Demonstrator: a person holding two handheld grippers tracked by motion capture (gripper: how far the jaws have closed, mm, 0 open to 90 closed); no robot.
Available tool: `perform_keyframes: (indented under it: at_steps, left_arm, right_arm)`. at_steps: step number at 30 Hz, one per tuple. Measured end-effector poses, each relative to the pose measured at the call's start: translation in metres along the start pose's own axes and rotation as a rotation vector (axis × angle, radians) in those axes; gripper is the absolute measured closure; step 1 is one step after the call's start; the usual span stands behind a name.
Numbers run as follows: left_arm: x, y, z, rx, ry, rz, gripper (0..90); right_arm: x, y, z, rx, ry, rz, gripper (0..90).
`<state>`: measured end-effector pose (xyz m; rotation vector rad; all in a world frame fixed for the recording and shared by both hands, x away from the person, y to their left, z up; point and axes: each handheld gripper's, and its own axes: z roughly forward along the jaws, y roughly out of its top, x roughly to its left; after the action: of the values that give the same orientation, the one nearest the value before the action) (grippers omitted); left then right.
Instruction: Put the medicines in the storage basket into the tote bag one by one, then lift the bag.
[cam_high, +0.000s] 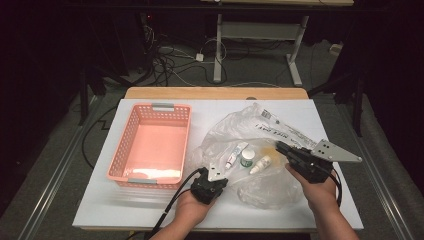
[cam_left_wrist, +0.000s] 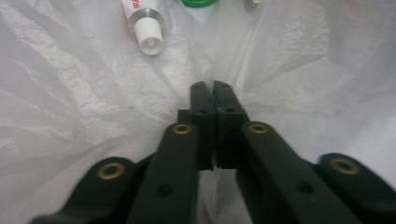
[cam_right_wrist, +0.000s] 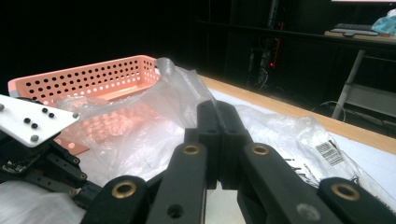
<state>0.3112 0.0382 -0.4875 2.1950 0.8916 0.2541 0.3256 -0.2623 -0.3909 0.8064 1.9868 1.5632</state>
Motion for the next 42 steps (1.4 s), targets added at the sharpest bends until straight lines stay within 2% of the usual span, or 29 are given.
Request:
perform_keyframes:
  at_steps: [2,9,11,15,18,21,28,34,38,42]
  left_arm:
    - [-0.001,-0.001,-0.003,-0.029,0.002,0.008,88.5]
    - [-0.002,0.011,-0.022,-0.235,0.010,-0.031,88.6]
    - [-0.003,0.019,-0.031,-0.282,0.025,-0.001,88.6]
    - [0.001,0.032,-0.045,-0.361,0.047,0.003,88.6]
    - [0.003,0.043,-0.054,-0.401,0.058,0.011,88.5]
    - [0.004,0.057,-0.063,-0.448,0.088,0.054,88.6]
    - [0.008,0.097,-0.091,-0.555,0.120,0.094,88.6]
    - [0.011,0.144,-0.114,-0.620,0.154,0.142,88.6]
    - [0.011,0.176,-0.123,-0.658,0.159,0.155,88.6]
    - [0.010,0.204,-0.133,-0.691,0.174,0.178,88.5]
  right_arm:
    - [-0.001,0.000,-0.001,-0.003,-0.002,0.005,90.0]
    - [-0.001,0.002,-0.004,-0.016,-0.008,0.007,90.0]
    - [-0.001,0.004,-0.004,-0.025,-0.015,0.013,90.0]
    - [-0.003,0.009,-0.003,-0.041,-0.018,0.013,90.0]
    - [-0.002,0.015,-0.002,-0.058,-0.024,0.011,90.0]
    - [-0.002,0.022,0.001,-0.077,-0.025,0.017,90.0]
    - [-0.003,0.043,0.010,-0.103,-0.039,-0.017,90.0]
    - [-0.009,0.065,0.020,-0.137,-0.064,-0.014,90.0]
    - [-0.016,0.083,0.022,-0.171,-0.102,-0.008,90.0]
    - [-0.024,0.103,0.016,-0.210,-0.141,-0.013,90.0]
